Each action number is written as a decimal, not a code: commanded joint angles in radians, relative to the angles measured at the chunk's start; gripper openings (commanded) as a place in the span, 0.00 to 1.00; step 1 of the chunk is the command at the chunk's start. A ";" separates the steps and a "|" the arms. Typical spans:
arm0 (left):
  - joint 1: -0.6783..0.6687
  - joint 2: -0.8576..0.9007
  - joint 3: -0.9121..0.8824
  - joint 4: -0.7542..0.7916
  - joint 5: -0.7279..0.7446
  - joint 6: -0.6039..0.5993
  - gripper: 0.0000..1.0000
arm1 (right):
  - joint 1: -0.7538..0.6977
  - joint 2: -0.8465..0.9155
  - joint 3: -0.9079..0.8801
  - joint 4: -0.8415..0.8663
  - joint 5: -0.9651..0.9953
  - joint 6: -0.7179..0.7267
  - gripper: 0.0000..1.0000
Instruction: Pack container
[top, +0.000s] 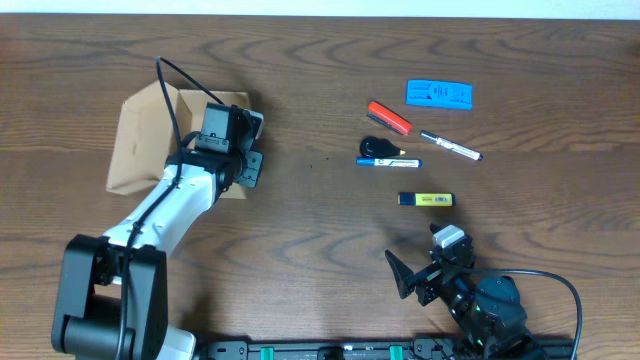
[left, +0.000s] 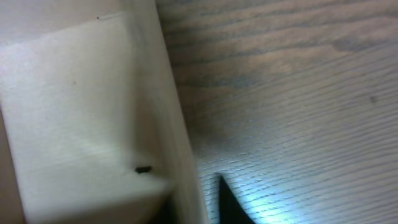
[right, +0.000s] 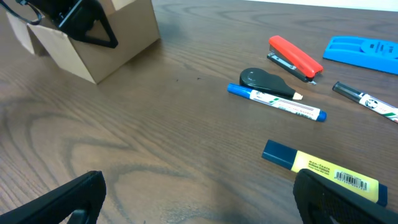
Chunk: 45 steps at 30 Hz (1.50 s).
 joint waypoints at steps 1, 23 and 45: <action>0.005 0.006 0.012 0.004 -0.014 0.021 0.06 | 0.009 -0.006 -0.004 0.000 0.003 -0.009 0.99; -0.197 -0.089 0.012 -0.183 0.214 0.952 0.05 | 0.009 -0.006 -0.004 0.000 0.003 -0.009 0.99; -0.195 -0.089 0.012 -0.261 0.299 1.070 0.06 | 0.009 -0.006 -0.004 0.000 0.003 -0.009 0.99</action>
